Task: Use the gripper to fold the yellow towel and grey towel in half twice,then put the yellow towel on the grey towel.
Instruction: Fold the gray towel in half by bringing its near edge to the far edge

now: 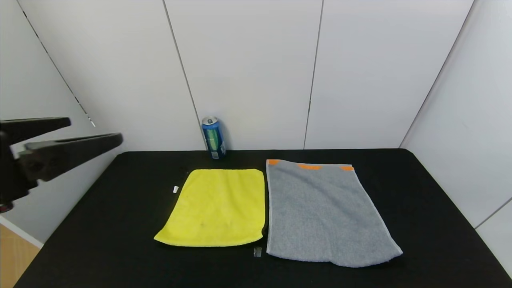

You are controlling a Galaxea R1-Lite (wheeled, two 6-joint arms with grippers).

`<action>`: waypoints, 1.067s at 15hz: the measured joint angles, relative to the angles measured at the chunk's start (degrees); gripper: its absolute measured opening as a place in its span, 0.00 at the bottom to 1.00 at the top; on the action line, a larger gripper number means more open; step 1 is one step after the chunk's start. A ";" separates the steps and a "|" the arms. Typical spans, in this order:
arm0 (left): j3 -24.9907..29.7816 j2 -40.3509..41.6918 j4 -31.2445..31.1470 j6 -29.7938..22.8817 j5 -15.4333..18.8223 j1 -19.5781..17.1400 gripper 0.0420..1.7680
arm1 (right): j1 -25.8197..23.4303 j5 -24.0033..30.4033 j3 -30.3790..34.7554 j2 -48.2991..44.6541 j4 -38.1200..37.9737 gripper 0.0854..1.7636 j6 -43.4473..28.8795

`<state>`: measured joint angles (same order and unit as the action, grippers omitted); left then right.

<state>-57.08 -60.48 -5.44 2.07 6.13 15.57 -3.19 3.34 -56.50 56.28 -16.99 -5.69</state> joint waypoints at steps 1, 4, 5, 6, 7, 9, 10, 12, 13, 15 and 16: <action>-1.44 -3.16 -0.09 -0.09 -2.30 2.21 0.97 | -0.41 0.05 -1.66 2.43 -1.97 0.97 -0.05; -4.99 -11.79 -0.39 -0.41 -7.13 8.00 0.97 | -0.96 0.07 -4.83 9.20 -4.08 0.97 -0.40; -5.88 -14.38 -0.94 -0.52 -7.77 9.59 0.97 | -1.01 0.13 -5.32 11.22 -4.73 0.97 -0.49; -6.68 -16.88 -1.73 -0.84 -8.09 11.00 0.97 | -1.02 0.22 -5.77 13.31 -5.47 0.97 -0.82; -7.56 -19.50 -3.01 -2.07 -8.29 12.48 0.97 | -1.05 0.35 -6.06 15.19 -5.80 0.97 -1.55; -9.44 -24.06 -4.93 -6.34 -8.31 15.04 0.97 | -0.99 0.67 -6.39 18.88 -6.02 0.97 -2.89; -10.18 -26.34 -5.36 -8.08 -8.24 16.20 0.97 | -0.91 0.73 -6.40 20.61 -6.10 0.97 -3.63; -10.89 -30.32 -5.72 -9.87 -8.18 17.88 0.97 | -0.63 0.87 -6.40 24.04 -6.13 0.97 -5.25; -11.06 -32.35 -5.73 -11.18 -8.18 18.64 0.97 | -0.46 0.90 -6.31 25.58 -6.13 0.97 -5.91; -11.56 -35.89 -6.00 -13.46 -8.20 19.79 0.97 | -0.28 3.99 -5.99 28.31 -7.30 0.97 -7.57; -11.82 -37.68 -6.33 -14.54 -8.16 20.39 0.97 | -0.38 6.23 -5.99 29.38 -8.77 0.97 -8.40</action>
<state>-68.90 -98.16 -11.76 -12.47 -2.02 35.96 -3.57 9.57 -62.49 85.66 -25.76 -14.09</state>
